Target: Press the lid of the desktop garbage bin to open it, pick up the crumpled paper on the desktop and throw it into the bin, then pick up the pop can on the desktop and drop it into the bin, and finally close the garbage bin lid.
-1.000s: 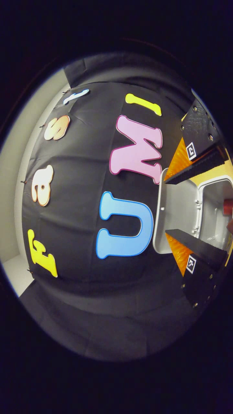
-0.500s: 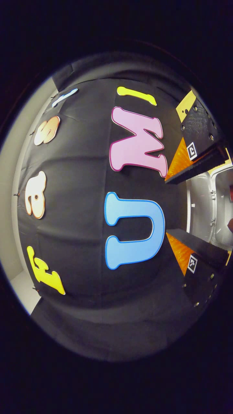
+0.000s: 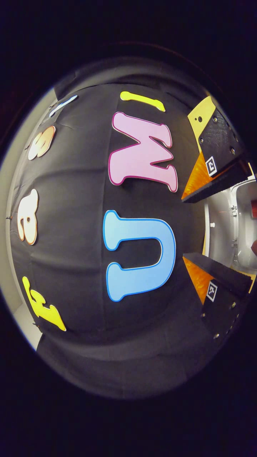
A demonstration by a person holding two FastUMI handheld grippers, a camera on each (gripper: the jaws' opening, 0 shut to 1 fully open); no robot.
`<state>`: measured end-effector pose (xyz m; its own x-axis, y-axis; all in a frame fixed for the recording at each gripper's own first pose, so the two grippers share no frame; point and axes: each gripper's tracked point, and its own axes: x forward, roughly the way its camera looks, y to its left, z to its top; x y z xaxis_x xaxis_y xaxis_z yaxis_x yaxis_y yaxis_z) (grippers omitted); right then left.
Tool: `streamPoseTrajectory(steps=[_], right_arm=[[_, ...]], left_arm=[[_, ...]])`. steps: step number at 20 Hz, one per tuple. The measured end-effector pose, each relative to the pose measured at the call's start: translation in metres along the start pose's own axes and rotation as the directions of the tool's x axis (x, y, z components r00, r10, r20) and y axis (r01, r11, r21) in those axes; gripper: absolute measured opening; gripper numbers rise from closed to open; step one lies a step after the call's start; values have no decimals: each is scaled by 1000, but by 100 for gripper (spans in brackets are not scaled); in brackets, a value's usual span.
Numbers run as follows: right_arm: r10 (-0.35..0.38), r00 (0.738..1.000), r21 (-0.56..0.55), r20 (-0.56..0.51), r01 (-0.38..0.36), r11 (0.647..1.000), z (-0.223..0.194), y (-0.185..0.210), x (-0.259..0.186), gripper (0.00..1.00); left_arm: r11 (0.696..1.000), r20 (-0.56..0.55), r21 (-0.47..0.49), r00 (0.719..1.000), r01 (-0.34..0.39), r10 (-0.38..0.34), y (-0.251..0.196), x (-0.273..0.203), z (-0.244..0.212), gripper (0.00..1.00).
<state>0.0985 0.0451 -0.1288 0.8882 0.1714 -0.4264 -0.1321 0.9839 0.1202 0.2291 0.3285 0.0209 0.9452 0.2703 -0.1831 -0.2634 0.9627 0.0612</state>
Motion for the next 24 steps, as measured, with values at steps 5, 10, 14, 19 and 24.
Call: streamPoseTrajectory(steps=[5,10,14,19,24], right_arm=[[5,1000,3,1,-5,1000,0,1,3,97],[11,1000,6,1,-11,1000,2,2,5,98],[12,1000,9,0,-12,1000,1,2,7,98],[14,1000,16,-18,-14,1000,-6,2,13,98],[22,1000,-1,-19,-22,1000,-6,8,19,97]], left_arm=[[1000,29,-7,999,20,-20,2,2,17,90],[1000,-95,-22,995,-8,6,12,12,-13,91],[999,-137,-39,991,-8,2,8,-7,-28,92],[998,-152,-49,988,31,-38,0,-57,-67,92],[988,-148,-103,981,111,-126,-21,-102,-138,92]])
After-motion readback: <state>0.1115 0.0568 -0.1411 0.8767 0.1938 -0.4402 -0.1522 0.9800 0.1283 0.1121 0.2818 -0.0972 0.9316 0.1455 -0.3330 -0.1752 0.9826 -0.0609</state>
